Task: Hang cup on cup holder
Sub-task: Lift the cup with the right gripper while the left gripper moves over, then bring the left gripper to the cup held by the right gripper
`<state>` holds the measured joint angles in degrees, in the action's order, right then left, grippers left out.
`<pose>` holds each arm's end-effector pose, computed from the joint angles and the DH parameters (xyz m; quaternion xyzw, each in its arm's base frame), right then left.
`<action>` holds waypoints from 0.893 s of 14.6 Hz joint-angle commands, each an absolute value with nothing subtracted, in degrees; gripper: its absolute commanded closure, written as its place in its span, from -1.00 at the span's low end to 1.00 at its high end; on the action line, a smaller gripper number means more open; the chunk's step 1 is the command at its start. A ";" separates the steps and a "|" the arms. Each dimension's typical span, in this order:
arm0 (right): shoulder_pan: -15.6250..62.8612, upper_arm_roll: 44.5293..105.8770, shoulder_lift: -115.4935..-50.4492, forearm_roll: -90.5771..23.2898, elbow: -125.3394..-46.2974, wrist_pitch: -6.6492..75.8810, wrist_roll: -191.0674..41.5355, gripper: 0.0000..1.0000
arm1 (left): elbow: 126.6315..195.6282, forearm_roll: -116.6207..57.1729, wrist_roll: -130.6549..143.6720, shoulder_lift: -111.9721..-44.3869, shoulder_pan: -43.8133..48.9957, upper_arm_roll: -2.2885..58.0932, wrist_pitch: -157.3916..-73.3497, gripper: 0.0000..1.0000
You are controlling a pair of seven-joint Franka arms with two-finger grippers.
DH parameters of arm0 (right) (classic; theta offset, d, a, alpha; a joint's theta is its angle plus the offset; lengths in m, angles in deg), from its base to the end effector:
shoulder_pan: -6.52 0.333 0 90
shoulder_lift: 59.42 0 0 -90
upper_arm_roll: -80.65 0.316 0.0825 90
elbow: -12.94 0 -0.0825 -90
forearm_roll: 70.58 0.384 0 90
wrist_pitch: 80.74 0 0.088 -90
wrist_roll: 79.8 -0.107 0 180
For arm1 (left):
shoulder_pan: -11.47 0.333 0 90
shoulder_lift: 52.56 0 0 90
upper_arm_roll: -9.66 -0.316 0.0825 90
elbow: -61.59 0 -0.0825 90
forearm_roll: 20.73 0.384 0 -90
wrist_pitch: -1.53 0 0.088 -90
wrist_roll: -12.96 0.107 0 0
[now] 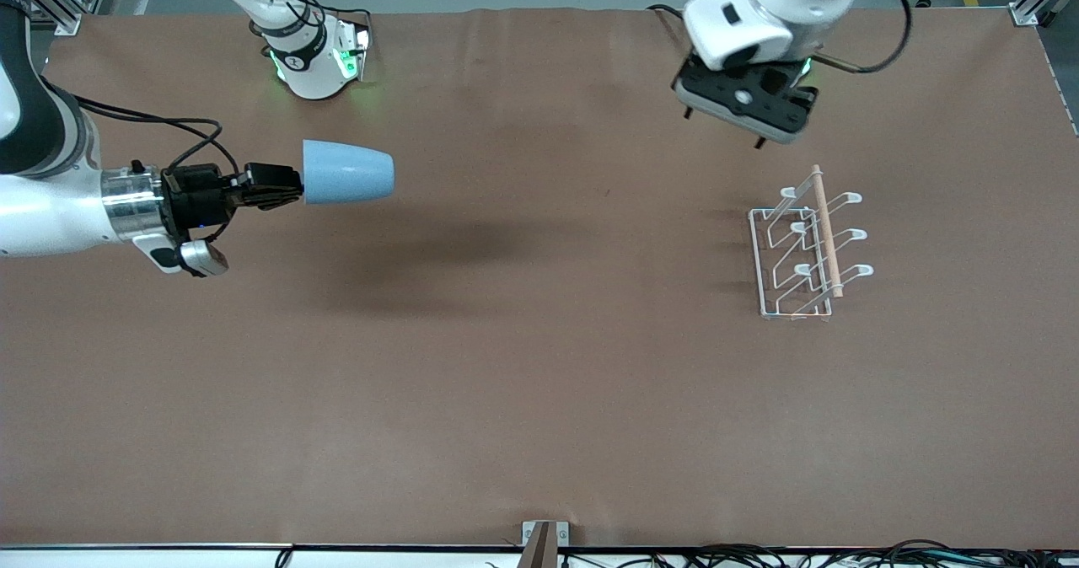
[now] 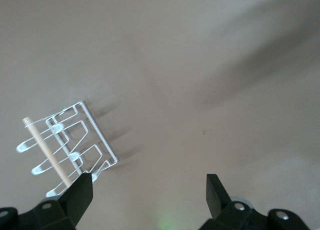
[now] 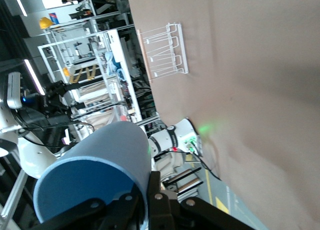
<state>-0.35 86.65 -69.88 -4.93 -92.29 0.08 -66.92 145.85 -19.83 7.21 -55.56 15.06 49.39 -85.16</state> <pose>0.5634 0.0970 0.4645 -0.8002 -0.0079 0.1847 0.5705 0.4611 -0.3212 0.6437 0.9652 -0.2613 -0.0022 0.0087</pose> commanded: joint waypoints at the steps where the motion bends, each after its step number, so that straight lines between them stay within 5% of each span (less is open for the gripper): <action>1: 0.72 86.10 -68.12 -1.94 -94.90 1.43 -66.70 1.00 | 142.98 -20.20 8.21 -57.38 15.33 53.50 -87.14 -1.00; 6: 2.12 86.19 -68.38 -1.85 -94.90 3.72 -66.70 1.00 | 142.72 -20.03 11.98 -60.46 13.85 60.02 -98.11 -1.00; 13: 3.36 86.10 -68.39 -1.93 -94.90 4.69 -67.05 1.00 | 141.93 -17.49 15.15 -67.31 4.97 59.94 -114.91 -1.00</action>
<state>2.91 86.64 -69.88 -3.48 -93.24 4.56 -66.92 143.99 -19.33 13.66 -64.41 6.53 59.61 -112.55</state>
